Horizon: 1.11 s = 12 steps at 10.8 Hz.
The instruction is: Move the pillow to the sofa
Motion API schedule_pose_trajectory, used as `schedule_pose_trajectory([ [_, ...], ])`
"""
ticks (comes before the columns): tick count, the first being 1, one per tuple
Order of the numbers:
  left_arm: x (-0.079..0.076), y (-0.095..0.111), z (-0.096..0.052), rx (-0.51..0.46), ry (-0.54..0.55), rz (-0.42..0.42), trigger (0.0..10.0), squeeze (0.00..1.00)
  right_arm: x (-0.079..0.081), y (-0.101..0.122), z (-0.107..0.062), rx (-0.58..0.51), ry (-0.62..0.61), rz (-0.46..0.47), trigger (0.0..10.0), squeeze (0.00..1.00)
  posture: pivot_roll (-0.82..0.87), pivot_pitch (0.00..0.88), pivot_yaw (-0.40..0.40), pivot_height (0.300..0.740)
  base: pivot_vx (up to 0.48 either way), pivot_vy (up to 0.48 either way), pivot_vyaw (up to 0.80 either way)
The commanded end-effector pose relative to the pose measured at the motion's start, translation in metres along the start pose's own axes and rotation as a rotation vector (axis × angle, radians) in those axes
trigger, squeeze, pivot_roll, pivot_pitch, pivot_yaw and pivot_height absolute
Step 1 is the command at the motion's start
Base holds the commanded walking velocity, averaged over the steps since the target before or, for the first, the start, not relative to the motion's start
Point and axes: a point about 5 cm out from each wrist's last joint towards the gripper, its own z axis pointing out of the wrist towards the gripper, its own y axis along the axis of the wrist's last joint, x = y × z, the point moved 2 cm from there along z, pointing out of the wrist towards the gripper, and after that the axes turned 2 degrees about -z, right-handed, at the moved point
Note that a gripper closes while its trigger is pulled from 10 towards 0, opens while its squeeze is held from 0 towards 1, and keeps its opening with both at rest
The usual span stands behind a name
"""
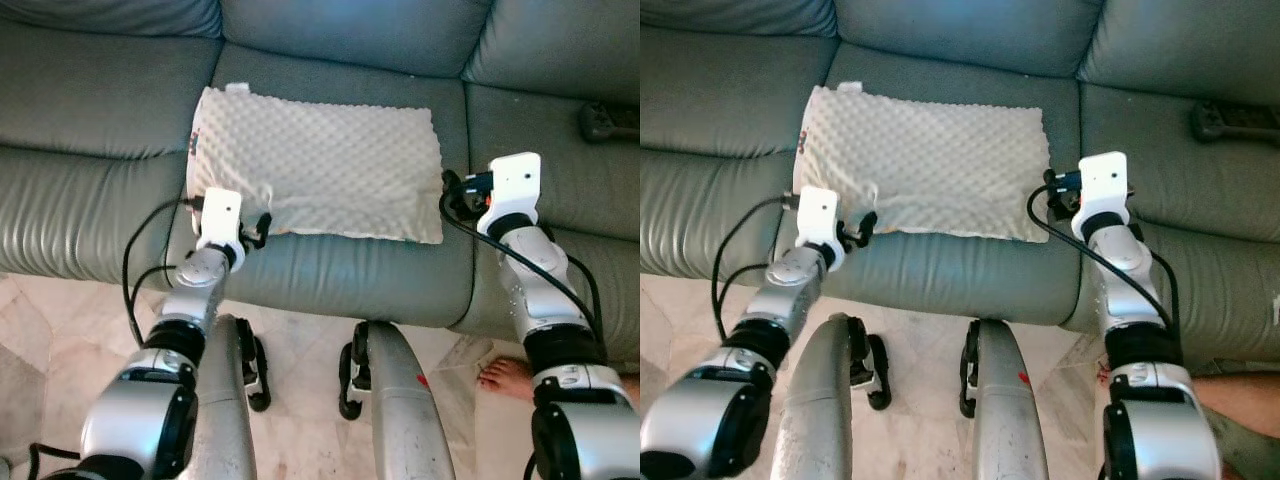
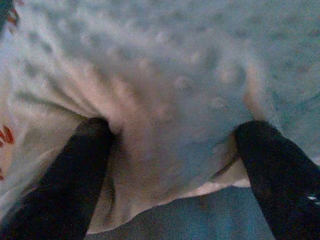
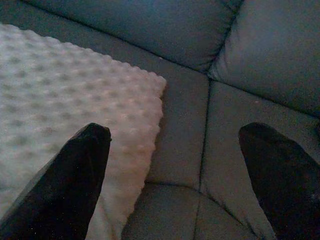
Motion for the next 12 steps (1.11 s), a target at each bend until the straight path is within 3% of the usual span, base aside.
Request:
schedule_pose_trajectory([
  [1,0.004,-0.004,-0.002,0.01,-0.01,0.051,10.0,1.0,0.002,-0.008,-0.008,0.011,-0.014,0.02,10.0,1.0,-0.08,0.372,-0.054,0.637,0.0,0.0,0.0],
  [4,0.025,0.009,-0.002,-0.031,0.005,0.076,10.0,1.0,0.016,-0.013,-0.016,0.01,0.005,0.03,10.0,1.0,-0.08,0.325,-0.053,0.637,0.0,0.0,0.0],
  [7,0.045,0.01,-0.012,-0.091,0.067,0.054,10.0,1.0,0.03,-0.019,-0.028,0.019,0.017,0.049,10.0,1.0,-0.08,0.261,-0.052,0.637,0.0,0.0,0.0],
  [8,0.048,0.005,-0.02,-0.134,0.079,0.005,10.0,1.0,0.037,-0.028,-0.04,0.033,0.01,0.082,10.0,1.0,-0.07,0.212,-0.047,0.637,0.0,0.0,0.0],
  [9,0.049,0.001,-0.03,-0.159,0.082,0.023,10.0,1.0,0.047,-0.031,-0.052,0.032,0.0,0.116,10.0,1.0,-0.07,0.185,-0.037,0.637,0.0,0.0,0.0],
  [12,0.051,-0.002,-0.043,-0.197,0.123,-0.092,10.0,1.0,0.053,-0.04,-0.076,0.053,-0.068,0.16,10.0,1.0,-0.06,0.101,-0.031,0.637,0.0,0.0,0.0],
])
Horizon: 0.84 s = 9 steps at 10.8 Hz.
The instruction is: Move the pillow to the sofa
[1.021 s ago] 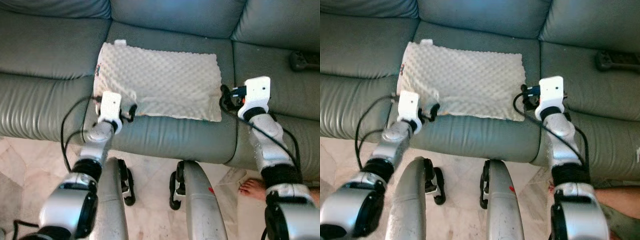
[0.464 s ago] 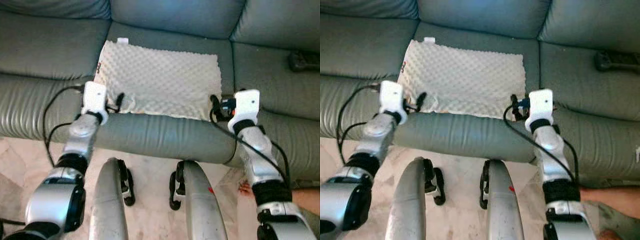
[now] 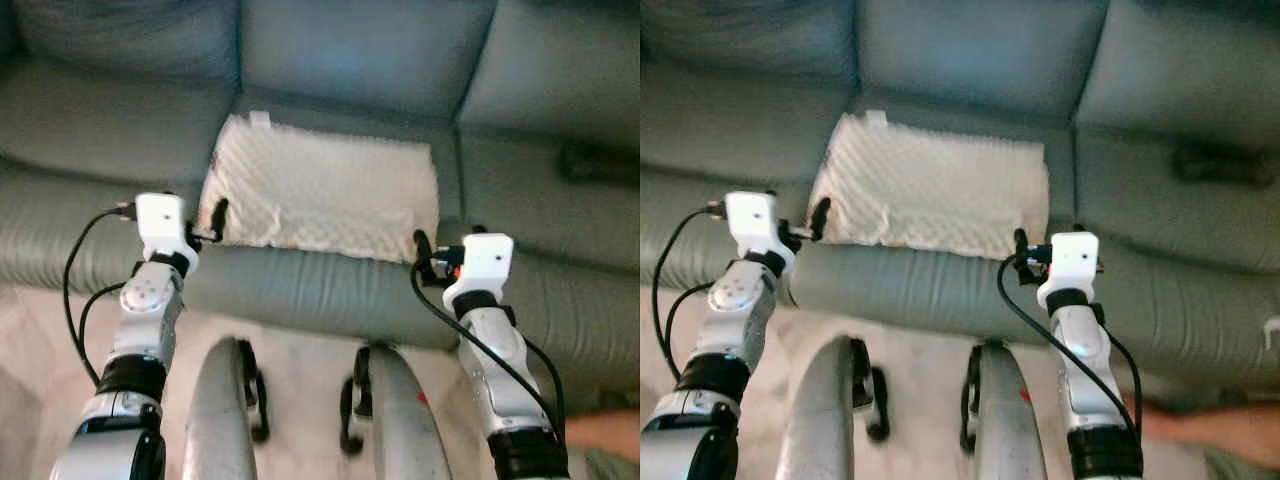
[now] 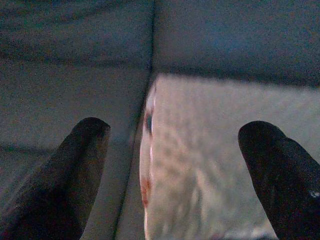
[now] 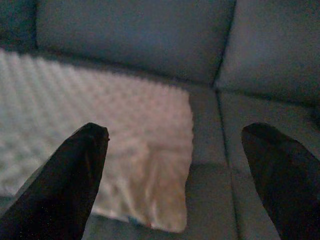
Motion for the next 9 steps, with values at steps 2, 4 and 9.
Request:
schedule_pose_trajectory([
  [2,-0.002,-0.012,-0.01,0.037,0.029,-0.036,10.0,0.0,-0.001,-0.001,-0.011,-0.001,0.028,0.042,10.0,0.0,-0.06,0.048,-0.035,0.637,0.0,0.0,0.0],
  [4,-0.008,-0.018,-0.014,0.072,0.035,-0.085,10.0,0.0,0.003,0.002,-0.011,0.004,0.033,0.054,10.0,0.0,-0.06,0.034,-0.041,0.657,0.0,0.0,0.0],
  [9,-0.03,-0.032,-0.025,0.105,-0.005,-0.048,10.0,0.0,-0.001,0.009,0.001,-0.012,0.028,0.051,10.0,0.0,-0.05,0.005,-0.053,0.727,0.0,0.0,0.0],
])
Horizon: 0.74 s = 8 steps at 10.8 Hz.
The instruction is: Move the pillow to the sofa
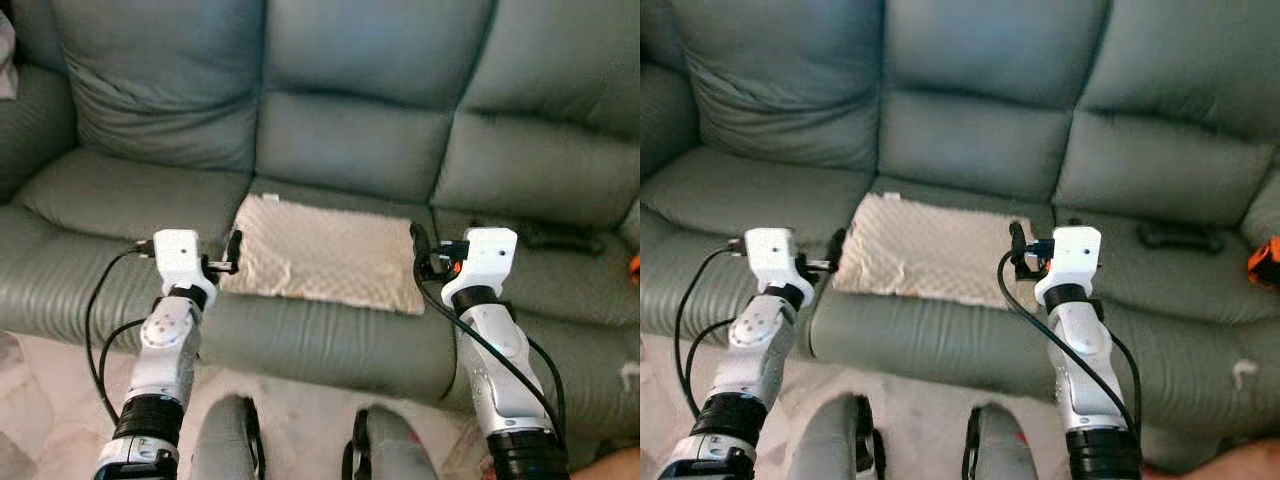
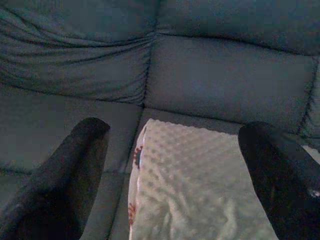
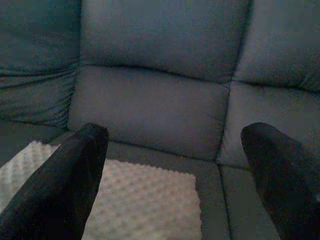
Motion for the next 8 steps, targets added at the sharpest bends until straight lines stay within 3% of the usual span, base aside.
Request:
schedule_pose_trajectory([
  [1,-0.0063,0.0077,0.0037,-0.018,-0.02,0.011,10.0,0.0,-0.0034,0.0002,0.0007,0.002,-0.018,0.002,10.0,0.0,-0.05,0.005,-0.047,0.74,0.0,0.0,0.0],
  [8,-0.0119,0.0077,0.0076,-0.001,-0.013,-0.009,10.0,0.0,-0.0013,0.0006,0.006,0.01,-0.015,0.005,10.0,0.0,-0.07,0.025,-0.037,0.74,0.0,0.0,0.0],
])
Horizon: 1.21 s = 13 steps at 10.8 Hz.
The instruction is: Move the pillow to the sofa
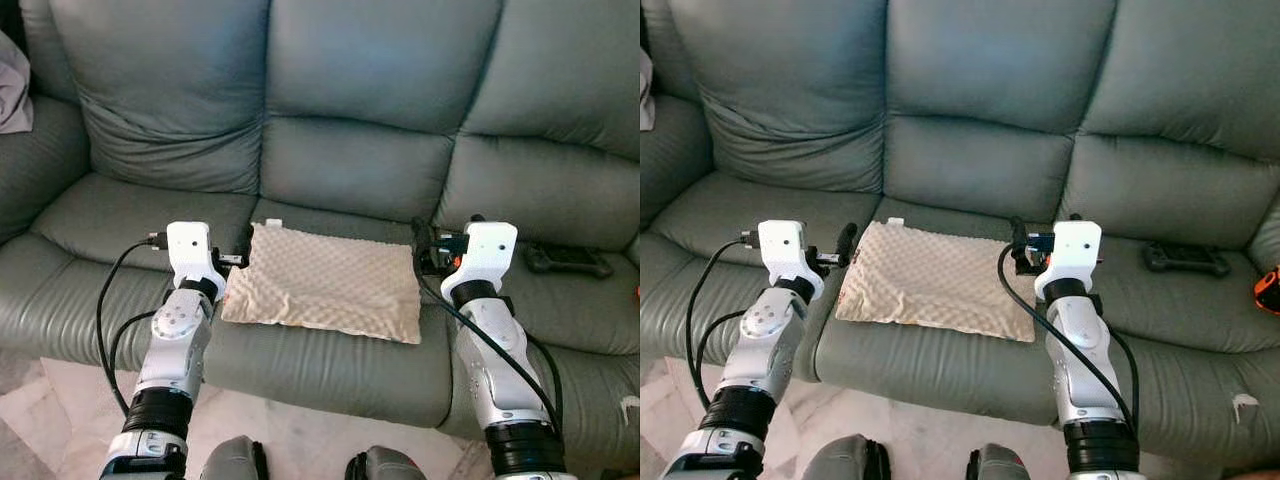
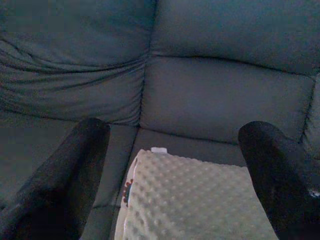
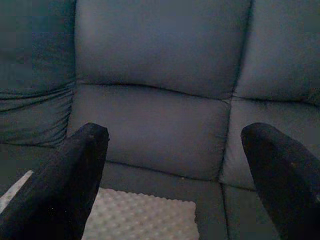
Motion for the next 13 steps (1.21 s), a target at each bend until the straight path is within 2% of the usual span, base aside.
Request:
schedule_pose_trajectory([
  [1,-0.002,0.001,0.001,0.004,-0.01,0.008,10.0,0.0,0.004,0.002,0.0,-0.012,0.036,-0.028,10.0,0.0,-0.07,0.027,-0.036,0.74,0.0,0.349,0.8],
  [5,-0.003,0.002,0.004,0.013,-0.011,0.009,10.0,0.0,0.011,0.004,0.001,-0.021,0.063,-0.005,10.0,0.0,-0.07,0.028,-0.031,0.74,0.0,0.324,0.8],
  [13,-0.016,0.006,0.01,0.005,-0.037,0.035,10.0,0.0,0.018,0.008,0.002,-0.039,0.082,0.006,10.0,0.0,-0.08,0.033,-0.028,0.74,0.0,0.474,0.74],
])
